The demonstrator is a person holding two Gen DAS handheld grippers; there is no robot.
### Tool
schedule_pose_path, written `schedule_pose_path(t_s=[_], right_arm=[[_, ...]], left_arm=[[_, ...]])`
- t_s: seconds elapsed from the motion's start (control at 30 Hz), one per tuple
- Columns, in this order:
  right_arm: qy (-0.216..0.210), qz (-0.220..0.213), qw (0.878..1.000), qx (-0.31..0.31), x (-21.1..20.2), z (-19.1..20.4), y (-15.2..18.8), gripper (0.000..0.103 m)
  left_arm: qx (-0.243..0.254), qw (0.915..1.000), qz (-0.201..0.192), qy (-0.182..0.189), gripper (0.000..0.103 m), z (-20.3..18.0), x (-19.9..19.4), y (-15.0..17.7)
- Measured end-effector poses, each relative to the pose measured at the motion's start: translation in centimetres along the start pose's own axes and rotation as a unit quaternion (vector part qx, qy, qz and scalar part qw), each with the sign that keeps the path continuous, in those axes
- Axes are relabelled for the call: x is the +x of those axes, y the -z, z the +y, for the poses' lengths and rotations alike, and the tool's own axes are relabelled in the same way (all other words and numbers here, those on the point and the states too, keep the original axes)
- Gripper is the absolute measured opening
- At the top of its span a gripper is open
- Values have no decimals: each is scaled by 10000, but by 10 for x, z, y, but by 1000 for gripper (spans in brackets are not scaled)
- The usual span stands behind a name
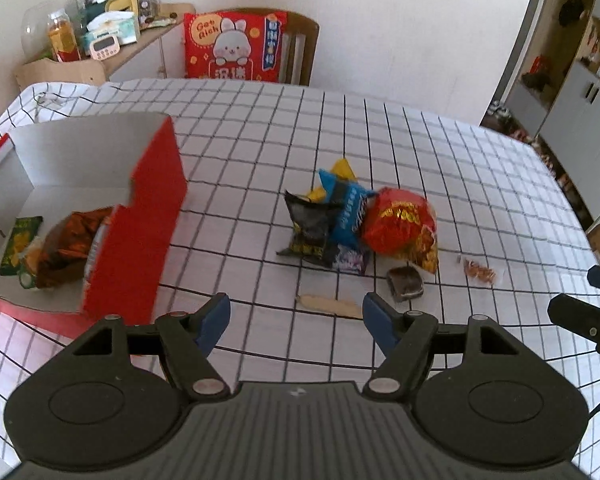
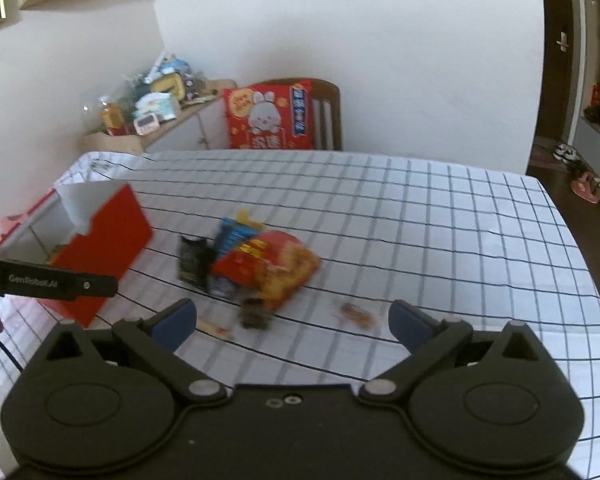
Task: Organize snacks
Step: 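Move both tools back over the snack pile beside the box, then grasp the wooden stick with the left tool while the right tool grasps the clear-wrapped candy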
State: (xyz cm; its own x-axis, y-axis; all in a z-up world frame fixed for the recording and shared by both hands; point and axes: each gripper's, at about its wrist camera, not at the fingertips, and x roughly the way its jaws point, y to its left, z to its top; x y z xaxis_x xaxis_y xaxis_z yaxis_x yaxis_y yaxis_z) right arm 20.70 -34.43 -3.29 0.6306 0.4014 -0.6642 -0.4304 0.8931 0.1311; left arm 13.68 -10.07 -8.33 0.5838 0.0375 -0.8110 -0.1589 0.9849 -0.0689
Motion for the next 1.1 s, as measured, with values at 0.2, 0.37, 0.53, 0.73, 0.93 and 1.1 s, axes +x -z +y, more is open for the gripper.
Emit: schedule_pose_path(t_s=[0.2,0.37,0.53,0.73,0.93,1.1], right_arm=[[-2,286,9992,-280,22,-17,6,99],[-66,459,9971,-599,46,-23,3,96],[-61,662,9940,-864,75,-34,-4,88],[-157,880,9887,-1200,103,-39,-8,74],[-296,1013,9823,-1545,116,-37,-9,65],[-359,1114,9788,-1678,125,-39,-9,54]], left_arm=[[-166,9985,524,-66,73,-17,31,-1],[-531,9949,833,-221,73,-23,55,-12],[-1120,9855,1231,-317,73,-18,80,-18],[-1673,9733,1511,-422,72,-17,101,-21],[-2066,9629,1608,-653,70,-19,116,-21],[-2255,9581,1596,-753,66,-21,120,-21]])
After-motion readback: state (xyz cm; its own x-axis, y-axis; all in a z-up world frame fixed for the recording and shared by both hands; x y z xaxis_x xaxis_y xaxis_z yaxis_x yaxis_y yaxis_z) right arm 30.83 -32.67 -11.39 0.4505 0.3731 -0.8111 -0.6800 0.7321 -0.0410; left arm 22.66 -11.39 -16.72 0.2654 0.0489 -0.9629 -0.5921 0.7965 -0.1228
